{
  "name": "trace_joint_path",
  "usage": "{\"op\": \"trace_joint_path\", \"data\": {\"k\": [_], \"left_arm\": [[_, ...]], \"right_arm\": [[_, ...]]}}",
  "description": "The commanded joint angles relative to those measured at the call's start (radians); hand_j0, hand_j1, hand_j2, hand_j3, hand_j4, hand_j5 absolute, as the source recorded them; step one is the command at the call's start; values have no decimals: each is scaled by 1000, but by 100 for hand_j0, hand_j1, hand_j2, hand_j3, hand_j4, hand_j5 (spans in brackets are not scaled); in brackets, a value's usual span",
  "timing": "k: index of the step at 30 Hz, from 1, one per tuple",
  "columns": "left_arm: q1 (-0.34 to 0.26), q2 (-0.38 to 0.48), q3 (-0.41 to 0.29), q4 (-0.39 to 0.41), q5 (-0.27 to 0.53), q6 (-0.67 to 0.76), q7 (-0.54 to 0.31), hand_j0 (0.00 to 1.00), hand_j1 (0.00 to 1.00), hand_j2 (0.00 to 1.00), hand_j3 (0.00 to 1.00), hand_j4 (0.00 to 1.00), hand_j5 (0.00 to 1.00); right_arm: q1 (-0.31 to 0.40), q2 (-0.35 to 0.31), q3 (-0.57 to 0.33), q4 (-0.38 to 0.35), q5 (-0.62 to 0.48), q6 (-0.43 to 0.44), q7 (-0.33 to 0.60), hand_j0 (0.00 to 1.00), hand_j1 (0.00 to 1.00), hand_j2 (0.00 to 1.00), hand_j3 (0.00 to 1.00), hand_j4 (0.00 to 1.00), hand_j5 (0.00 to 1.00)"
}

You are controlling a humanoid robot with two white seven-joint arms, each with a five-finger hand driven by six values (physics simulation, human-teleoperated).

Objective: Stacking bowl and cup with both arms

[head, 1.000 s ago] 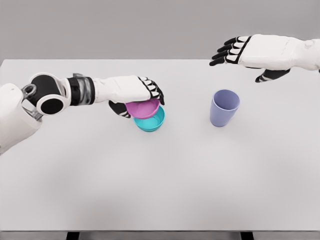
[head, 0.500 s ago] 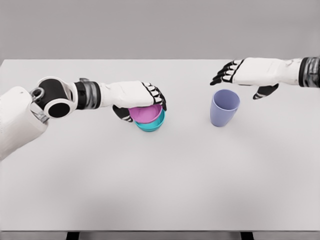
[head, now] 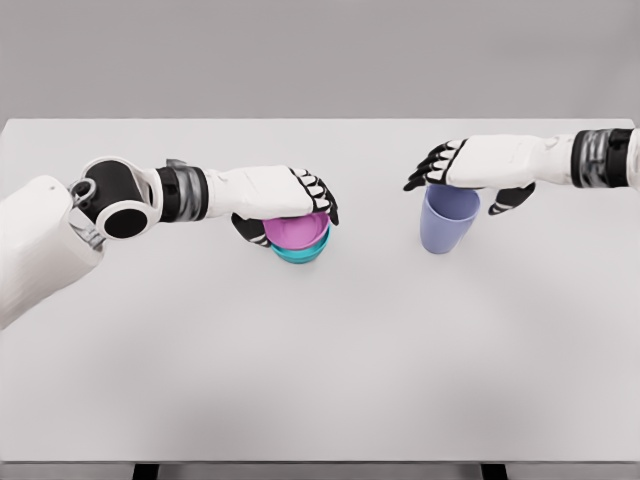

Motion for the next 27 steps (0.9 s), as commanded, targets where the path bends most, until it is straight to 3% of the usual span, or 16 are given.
{"op": "trace_joint_path", "data": {"k": [1, 27], "left_arm": [[0, 0, 0, 0, 3, 2, 1, 66, 66, 66, 66, 66, 66], [0, 3, 2, -2, 5, 0, 1, 99, 99, 99, 99, 99, 99]], "right_arm": [[0, 6, 2, 4, -5, 3, 0, 100, 100, 100, 100, 100, 100], [-2, 20, 24, 41, -3, 3, 0, 100, 100, 100, 100, 100, 100]]}}
